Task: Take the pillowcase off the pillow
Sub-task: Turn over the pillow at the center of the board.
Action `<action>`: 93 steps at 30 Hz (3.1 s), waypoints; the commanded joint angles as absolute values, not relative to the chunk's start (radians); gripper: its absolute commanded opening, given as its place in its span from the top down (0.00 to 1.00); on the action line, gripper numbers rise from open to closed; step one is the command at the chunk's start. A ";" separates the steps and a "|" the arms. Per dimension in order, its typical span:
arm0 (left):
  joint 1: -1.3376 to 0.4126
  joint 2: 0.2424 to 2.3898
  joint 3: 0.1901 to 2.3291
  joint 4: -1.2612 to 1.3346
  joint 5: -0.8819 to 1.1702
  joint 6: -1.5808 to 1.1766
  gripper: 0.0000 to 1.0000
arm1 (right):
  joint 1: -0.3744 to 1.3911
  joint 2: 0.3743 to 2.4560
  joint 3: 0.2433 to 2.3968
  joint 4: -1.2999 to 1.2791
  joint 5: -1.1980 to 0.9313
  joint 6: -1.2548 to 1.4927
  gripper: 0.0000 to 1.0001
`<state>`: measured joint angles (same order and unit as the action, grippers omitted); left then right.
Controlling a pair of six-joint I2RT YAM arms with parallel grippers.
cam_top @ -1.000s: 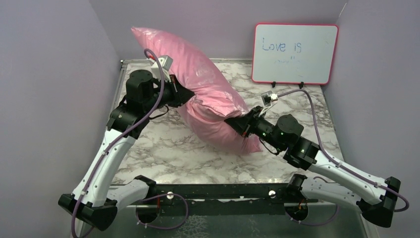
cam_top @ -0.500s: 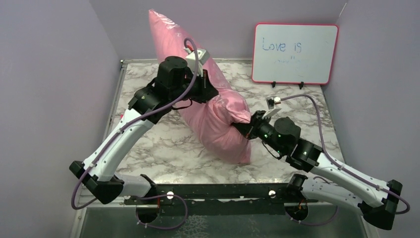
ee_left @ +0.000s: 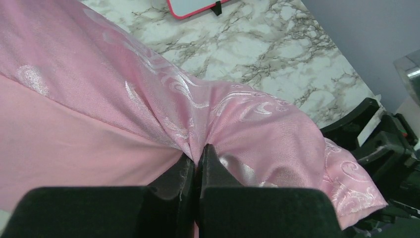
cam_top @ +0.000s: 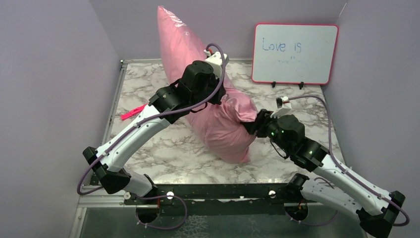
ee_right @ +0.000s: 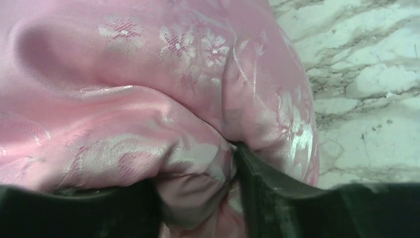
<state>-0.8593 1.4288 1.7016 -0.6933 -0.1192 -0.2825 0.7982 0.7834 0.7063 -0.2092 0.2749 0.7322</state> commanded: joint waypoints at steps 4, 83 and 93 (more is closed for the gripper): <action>-0.877 1.435 1.724 -0.515 -0.132 -0.277 1.00 | 0.778 0.719 0.916 -0.516 0.215 0.450 0.16; -0.746 0.830 0.431 0.160 0.332 -0.645 1.00 | 0.372 1.212 0.925 -0.461 -0.456 0.297 0.32; -0.943 0.734 0.524 0.014 0.264 -0.686 1.00 | 0.439 1.381 1.053 -0.398 -0.499 0.257 0.32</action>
